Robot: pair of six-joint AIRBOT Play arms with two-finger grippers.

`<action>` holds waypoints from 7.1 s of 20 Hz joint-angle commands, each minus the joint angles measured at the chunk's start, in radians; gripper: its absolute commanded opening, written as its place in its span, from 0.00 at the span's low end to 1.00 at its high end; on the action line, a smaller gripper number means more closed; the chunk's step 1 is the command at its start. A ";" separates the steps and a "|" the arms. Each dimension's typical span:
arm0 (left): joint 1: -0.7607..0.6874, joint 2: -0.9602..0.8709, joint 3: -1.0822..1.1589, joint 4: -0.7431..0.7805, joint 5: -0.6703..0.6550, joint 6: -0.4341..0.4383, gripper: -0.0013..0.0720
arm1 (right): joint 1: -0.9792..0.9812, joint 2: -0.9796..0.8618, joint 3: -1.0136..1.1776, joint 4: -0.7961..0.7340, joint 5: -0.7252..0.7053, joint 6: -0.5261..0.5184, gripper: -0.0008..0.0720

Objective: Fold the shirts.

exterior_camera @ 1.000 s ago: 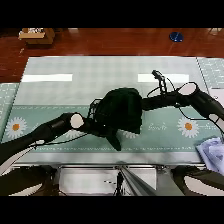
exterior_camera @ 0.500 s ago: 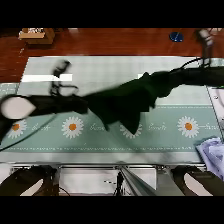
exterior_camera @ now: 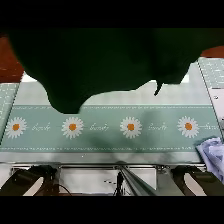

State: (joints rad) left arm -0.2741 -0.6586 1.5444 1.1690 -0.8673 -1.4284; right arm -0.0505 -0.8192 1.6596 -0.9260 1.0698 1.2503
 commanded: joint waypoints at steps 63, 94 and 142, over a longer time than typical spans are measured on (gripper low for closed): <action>0.156 -0.270 -1.033 -0.209 -0.447 0.040 0.94 | -0.409 -0.385 -0.527 -0.402 0.248 0.045 0.55; -0.056 -0.727 -0.969 -0.515 -0.175 0.232 0.05 | -0.307 -0.396 -0.801 -0.354 0.086 -0.236 0.75; 0.393 0.199 0.354 -0.130 -0.239 0.126 0.05 | -0.190 0.137 0.410 -0.325 -0.006 0.250 0.04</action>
State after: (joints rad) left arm 0.1154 -0.4950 1.8923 1.0439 -1.0836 -1.2392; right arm -0.2405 -0.6827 1.9553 -1.2499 0.9913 1.4883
